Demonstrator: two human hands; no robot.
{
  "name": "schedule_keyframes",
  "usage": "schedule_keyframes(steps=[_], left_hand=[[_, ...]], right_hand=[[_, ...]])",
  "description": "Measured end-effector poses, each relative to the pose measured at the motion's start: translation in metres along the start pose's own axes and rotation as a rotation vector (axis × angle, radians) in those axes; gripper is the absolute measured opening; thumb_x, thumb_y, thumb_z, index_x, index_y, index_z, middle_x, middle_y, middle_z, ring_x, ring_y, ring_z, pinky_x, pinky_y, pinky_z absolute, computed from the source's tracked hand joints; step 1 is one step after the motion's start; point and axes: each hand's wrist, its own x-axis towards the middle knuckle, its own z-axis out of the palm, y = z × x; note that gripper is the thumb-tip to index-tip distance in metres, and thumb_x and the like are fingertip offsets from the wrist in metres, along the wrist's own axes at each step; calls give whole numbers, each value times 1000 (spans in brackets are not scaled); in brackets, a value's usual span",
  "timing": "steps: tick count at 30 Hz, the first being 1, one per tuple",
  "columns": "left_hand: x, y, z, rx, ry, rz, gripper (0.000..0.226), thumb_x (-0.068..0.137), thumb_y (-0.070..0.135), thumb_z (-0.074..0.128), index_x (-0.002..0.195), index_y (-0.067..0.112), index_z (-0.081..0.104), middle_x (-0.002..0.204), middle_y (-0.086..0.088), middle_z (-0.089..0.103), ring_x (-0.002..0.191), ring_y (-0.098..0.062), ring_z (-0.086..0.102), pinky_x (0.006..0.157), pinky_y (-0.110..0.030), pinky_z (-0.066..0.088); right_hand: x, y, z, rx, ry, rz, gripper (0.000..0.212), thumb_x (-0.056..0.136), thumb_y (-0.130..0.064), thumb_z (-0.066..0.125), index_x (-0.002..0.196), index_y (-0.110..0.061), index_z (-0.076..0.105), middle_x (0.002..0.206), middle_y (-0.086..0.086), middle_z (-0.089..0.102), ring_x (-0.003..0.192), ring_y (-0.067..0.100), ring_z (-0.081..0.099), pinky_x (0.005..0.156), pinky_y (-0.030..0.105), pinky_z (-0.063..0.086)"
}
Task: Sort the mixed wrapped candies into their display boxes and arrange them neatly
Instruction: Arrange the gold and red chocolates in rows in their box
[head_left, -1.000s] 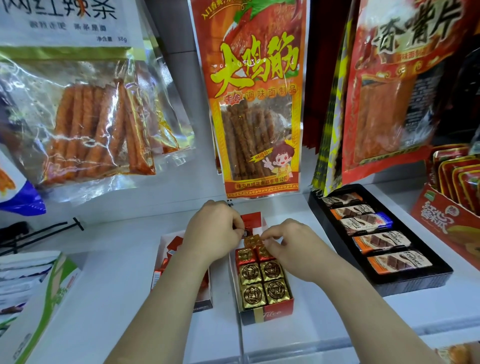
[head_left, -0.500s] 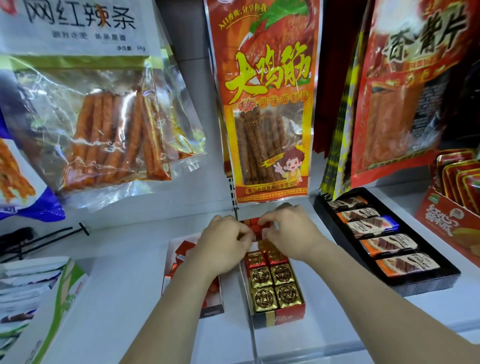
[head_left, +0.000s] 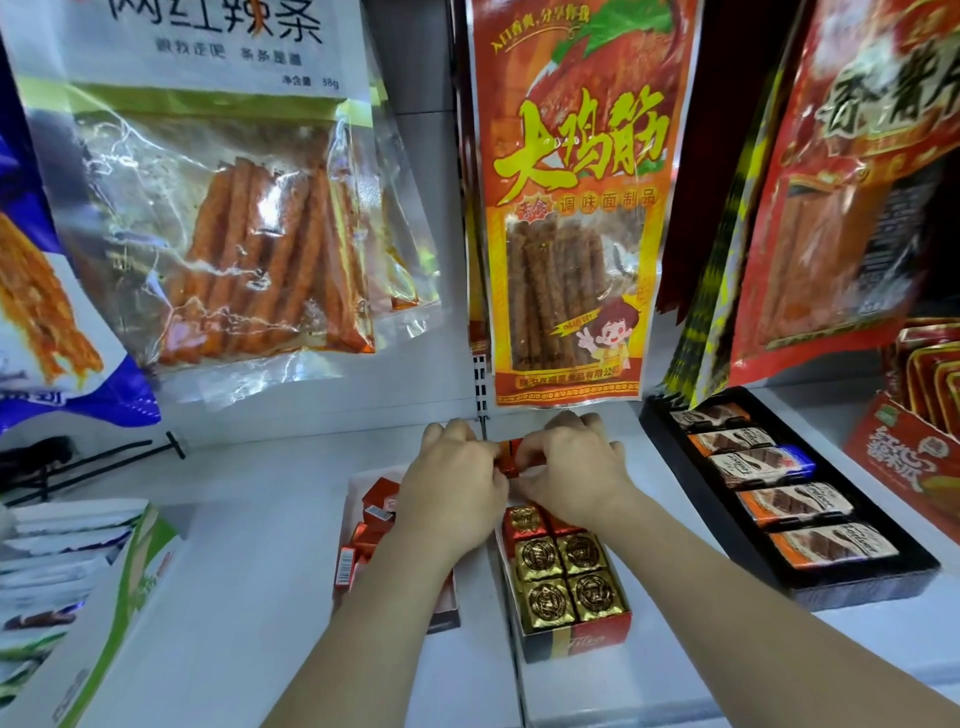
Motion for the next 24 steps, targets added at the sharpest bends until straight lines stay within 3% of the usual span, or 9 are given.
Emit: schedule_keyframes(steps=[3, 5, 7, 11, 14, 19, 24], left_hand=[[2, 5, 2, 24, -24, -40, 34, 90, 31, 54, 121, 22, 63, 117, -5, 50, 116, -24, 38, 89, -36, 47], [4, 6, 4, 13, -16, -73, 32, 86, 32, 62, 118, 25, 64, 115, -3, 51, 116, -25, 39, 88, -36, 48], [4, 6, 6, -28, -3, -92, 31, 84, 33, 66, 114, 28, 65, 114, -3, 52, 116, -25, 41, 88, -34, 47], [5, 7, 1, -133, 98, -79, 30, 83, 38, 69, 112, 28, 67, 111, 0, 56, 110, -21, 45, 80, -24, 37], [4, 12, -4, -163, 95, -23, 30, 82, 41, 70, 108, 28, 65, 104, 5, 63, 97, -16, 55, 73, -26, 43], [1, 22, -4, -54, 3, 72, 24, 87, 45, 62, 106, 32, 56, 97, 6, 67, 89, -18, 62, 75, -33, 50], [2, 23, -4, 2, 52, 73, 23, 87, 43, 63, 104, 36, 50, 90, 7, 65, 87, -21, 62, 68, -32, 45]], right_hand=[[3, 8, 6, 172, -44, 14, 12, 75, -52, 64, 79, -41, 68, 101, -7, 55, 111, 19, 41, 91, 39, 40], [4, 15, 9, 287, -90, -18, 7, 77, -40, 63, 73, -39, 68, 95, -7, 67, 104, 18, 54, 92, 36, 42], [1, 21, 8, 414, -134, -20, 13, 83, -24, 63, 78, -32, 72, 91, -7, 71, 95, 15, 61, 90, 31, 48], [-9, 31, 0, 629, -82, 37, 16, 91, -18, 60, 97, -19, 74, 80, -9, 67, 78, 7, 60, 75, 20, 46], [-13, 39, -5, 815, -62, 108, 16, 91, -9, 58, 96, -9, 74, 71, -6, 65, 68, 7, 57, 63, 15, 46], [-21, 42, -12, 862, -111, 101, 16, 91, -4, 59, 95, -6, 74, 69, -8, 64, 57, -3, 53, 51, 5, 38], [-23, 42, -10, 798, -102, 89, 15, 90, -13, 62, 98, -15, 75, 83, 3, 71, 69, 6, 58, 57, 10, 41]])
